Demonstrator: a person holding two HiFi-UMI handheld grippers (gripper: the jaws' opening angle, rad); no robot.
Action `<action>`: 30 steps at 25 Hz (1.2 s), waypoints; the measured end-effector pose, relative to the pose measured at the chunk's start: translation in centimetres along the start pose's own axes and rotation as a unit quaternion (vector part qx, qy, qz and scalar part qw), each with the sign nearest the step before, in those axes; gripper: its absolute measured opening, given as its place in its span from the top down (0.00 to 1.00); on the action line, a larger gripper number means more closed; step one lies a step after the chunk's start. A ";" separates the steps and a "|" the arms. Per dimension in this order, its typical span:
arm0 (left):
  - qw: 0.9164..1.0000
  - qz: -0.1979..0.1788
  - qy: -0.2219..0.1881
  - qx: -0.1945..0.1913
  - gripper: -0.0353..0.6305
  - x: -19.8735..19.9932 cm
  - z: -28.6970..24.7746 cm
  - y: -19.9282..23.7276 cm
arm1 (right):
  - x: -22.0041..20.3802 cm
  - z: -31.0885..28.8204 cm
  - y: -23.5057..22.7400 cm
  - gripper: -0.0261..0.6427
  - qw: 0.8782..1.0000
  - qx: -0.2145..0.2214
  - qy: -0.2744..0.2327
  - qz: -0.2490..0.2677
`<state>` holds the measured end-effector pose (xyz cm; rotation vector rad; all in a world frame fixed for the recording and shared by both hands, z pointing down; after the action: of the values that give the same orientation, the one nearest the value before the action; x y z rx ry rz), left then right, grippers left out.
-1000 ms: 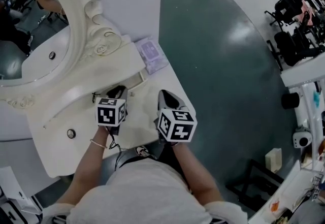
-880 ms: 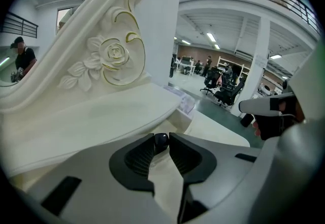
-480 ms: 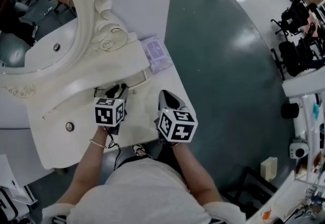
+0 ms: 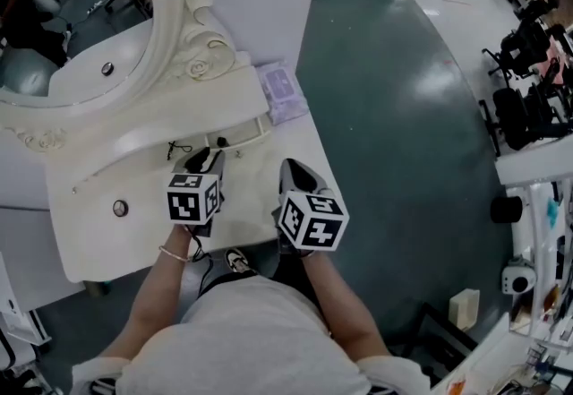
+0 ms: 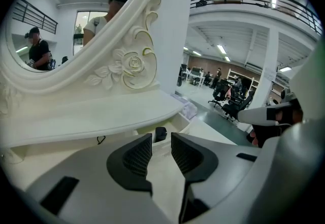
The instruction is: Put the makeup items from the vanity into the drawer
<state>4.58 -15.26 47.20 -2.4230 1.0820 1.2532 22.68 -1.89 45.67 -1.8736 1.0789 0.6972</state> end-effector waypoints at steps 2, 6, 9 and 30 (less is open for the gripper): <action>1.000 0.011 -0.007 0.011 0.77 -0.3 0.8 0.4 | -0.1 0.1 0.4 0.93 1.000 0.008 0.003 0.006; 0.999 0.033 -0.020 0.036 0.77 -1.1 2.4 1.3 | -0.4 0.0 1.5 0.93 0.999 0.028 0.010 0.023; 0.997 0.052 -0.030 0.053 0.77 -2.1 3.4 2.5 | -1.0 -0.7 2.7 0.93 0.998 0.046 0.016 0.038; 0.948 0.176 -0.090 0.248 0.88 -8.8 17.0 7.4 | -3.8 -2.7 14.8 0.93 0.956 0.231 0.092 0.153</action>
<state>-14.31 -7.78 44.59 -1.7627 1.5936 1.0933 8.05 -6.71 44.16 -1.4008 1.5259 0.3937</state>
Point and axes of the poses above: the fingertips, and each gripper's own axes: z backward along the fingers, y to its left, x out of its top, the point moved 9 cm from there along z, backward along the fingers, and after that the axes turned 2 degrees about -y, right-handed, at the moved point
